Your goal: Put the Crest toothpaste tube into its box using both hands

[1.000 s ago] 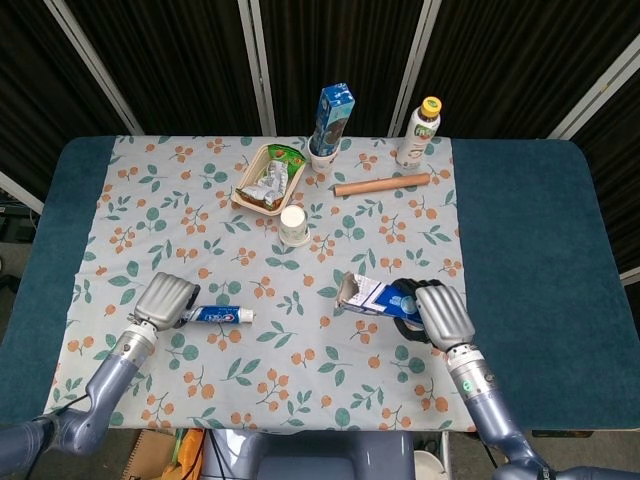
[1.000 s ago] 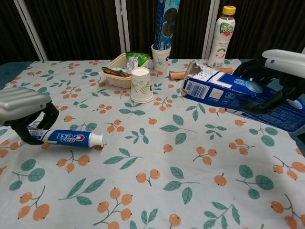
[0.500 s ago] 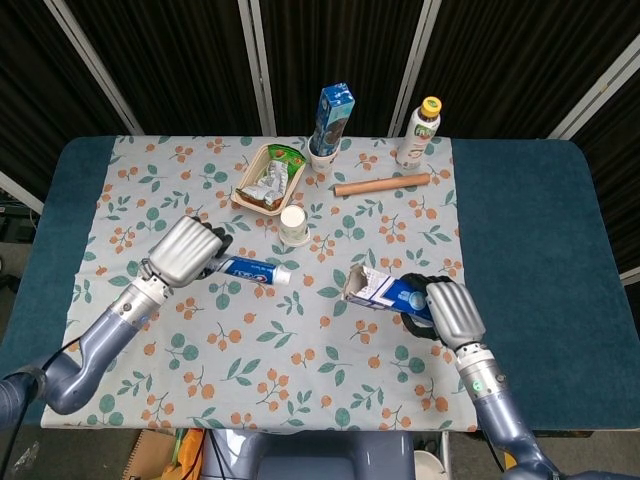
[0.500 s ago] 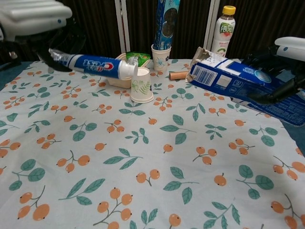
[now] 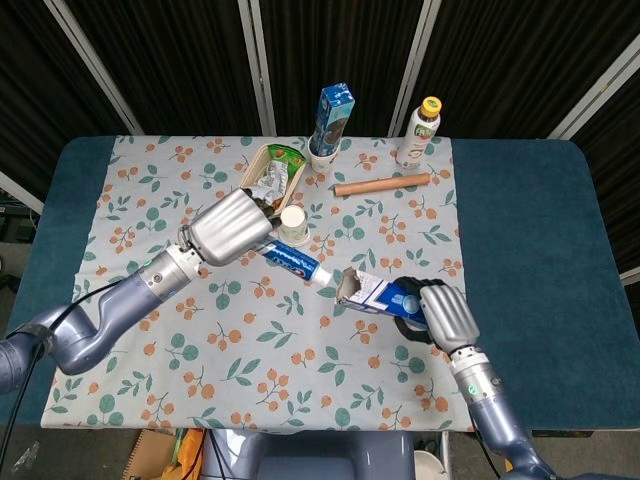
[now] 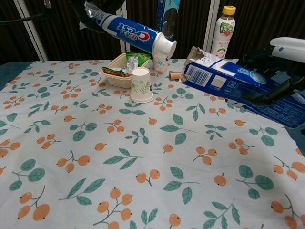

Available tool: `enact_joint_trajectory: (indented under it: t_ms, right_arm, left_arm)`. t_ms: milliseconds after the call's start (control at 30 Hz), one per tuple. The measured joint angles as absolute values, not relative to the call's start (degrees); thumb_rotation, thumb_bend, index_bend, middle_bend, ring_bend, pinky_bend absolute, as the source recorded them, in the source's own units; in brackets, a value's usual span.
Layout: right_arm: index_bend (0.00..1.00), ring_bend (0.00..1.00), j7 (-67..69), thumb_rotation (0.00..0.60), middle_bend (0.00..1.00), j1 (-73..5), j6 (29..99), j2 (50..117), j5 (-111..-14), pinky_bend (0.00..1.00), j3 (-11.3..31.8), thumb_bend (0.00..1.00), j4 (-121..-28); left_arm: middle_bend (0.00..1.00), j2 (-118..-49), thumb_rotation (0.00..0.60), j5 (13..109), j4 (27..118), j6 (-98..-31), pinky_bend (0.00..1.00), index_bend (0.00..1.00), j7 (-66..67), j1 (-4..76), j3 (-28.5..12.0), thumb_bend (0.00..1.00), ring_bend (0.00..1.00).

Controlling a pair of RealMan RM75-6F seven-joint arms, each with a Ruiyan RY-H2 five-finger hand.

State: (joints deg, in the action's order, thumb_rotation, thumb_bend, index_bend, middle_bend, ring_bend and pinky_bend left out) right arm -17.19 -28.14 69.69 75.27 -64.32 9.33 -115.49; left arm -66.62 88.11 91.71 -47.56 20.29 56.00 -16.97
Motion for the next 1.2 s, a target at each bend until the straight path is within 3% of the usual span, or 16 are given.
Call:
enact_joint_trajectory:
  t_ms: [833,1200]
  right_arm:
    - [0.38,0.42,-13.05,0.600,0.46,-27.00,69.00,73.43,-65.33,0.35,9.30,0.37,-115.41]
    - [0.38,0.42,-9.49,0.600,0.46,-26.41,69.82,72.84,-64.87,0.35,10.92,0.37,-116.01]
  left_arm:
    - [0.75,-75.64,0.600,78.69,90.71,-45.30,0.69,0.74,35.44,64.47,-17.37,0.47,0.69]
    - [0.69,-80.93,0.600,83.91,85.13,-45.85,0.68,0.70,37.70,72.01,-18.62,0.41,0.63]
